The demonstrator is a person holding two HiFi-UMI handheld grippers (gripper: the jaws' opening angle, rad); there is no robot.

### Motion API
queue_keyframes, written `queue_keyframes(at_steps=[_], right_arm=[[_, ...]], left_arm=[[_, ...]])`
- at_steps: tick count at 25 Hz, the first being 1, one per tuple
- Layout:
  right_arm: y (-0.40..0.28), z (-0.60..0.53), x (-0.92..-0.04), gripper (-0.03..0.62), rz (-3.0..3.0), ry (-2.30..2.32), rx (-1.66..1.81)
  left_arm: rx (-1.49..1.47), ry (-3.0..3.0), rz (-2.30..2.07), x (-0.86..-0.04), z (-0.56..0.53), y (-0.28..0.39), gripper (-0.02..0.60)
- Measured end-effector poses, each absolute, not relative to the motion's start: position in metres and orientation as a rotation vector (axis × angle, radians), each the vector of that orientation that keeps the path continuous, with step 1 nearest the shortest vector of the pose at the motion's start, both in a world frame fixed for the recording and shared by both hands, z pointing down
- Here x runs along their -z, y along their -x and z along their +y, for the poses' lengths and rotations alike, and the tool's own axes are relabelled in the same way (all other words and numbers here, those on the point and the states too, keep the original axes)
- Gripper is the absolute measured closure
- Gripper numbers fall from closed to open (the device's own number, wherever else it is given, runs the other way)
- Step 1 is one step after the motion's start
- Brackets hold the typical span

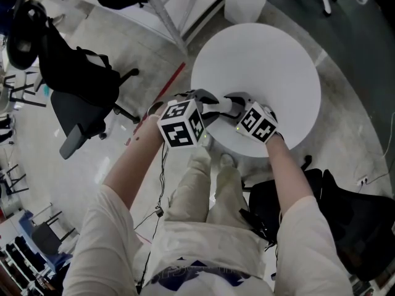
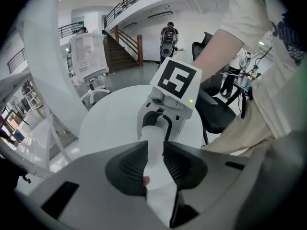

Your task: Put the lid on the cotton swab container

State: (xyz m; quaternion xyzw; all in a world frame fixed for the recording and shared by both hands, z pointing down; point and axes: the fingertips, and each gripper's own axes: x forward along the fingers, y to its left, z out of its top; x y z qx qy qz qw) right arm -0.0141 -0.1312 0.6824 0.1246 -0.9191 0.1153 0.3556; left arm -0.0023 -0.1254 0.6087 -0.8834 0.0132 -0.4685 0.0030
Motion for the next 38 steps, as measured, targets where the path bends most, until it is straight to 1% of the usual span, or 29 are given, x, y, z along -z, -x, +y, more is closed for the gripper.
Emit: queue_keyframes(at_steps=[7,10,12,13,19,22,24,25,26,27,30,34,38], right_arm=[[0.015,-0.132,-0.682,0.358,-2.378,-0.342,-0.326],[0.007,-0.133,-0.678,0.334,-2.395,-0.382,-0.367],[0.002,-0.135,-0.668,0.290,-2.419,-0.422,-0.392],[-0.002,-0.135,-0.662,0.281,-2.431,-0.445,-0.399],[-0.040,-0.120,-0.593,0.291,-2.504,-0.692,-0.395],[-0.062,-0.126,-0.535,0.317,-2.557,-0.885,-0.326],[-0.072,-0.125,-0.492,0.349,-2.595,-0.994,-0.278],[-0.074,-0.120,-0.472,0.380,-2.612,-1.032,-0.256],[-0.074,-0.115,-0.452,0.434,-2.631,-1.058,-0.231],[-0.073,-0.110,-0.434,0.458,-2.652,-1.076,-0.204],[-0.071,-0.091,-0.388,0.504,-2.717,-1.116,-0.135],[-0.073,-0.069,-0.348,0.585,-2.749,-1.241,-0.042],[-0.070,-0.060,-0.328,0.585,-2.746,-1.385,-0.059]], left_arm=[[1.358,2.899,0.145,-0.605,-0.129,0.004,0.483],[1.264,3.010,0.257,-0.600,-0.131,0.002,0.483],[1.171,3.074,0.351,-0.590,-0.134,0.005,0.483],[1.113,3.103,0.410,-0.583,-0.136,0.008,0.483],[0.737,3.178,0.919,-0.515,-0.133,0.042,0.483],[0.579,3.107,1.175,-0.477,-0.134,0.058,0.483],[0.484,3.059,1.295,-0.449,-0.132,0.062,0.485],[0.451,3.034,1.336,-0.434,-0.127,0.062,0.485],[0.421,3.003,1.368,-0.419,-0.122,0.060,0.488],[0.390,2.963,1.394,-0.402,-0.116,0.058,0.493],[0.317,2.823,1.460,-0.361,-0.096,0.047,0.513],[0.192,2.803,1.569,-0.337,-0.070,0.033,0.540],[0.112,2.802,1.649,-0.331,-0.054,0.037,0.569]])
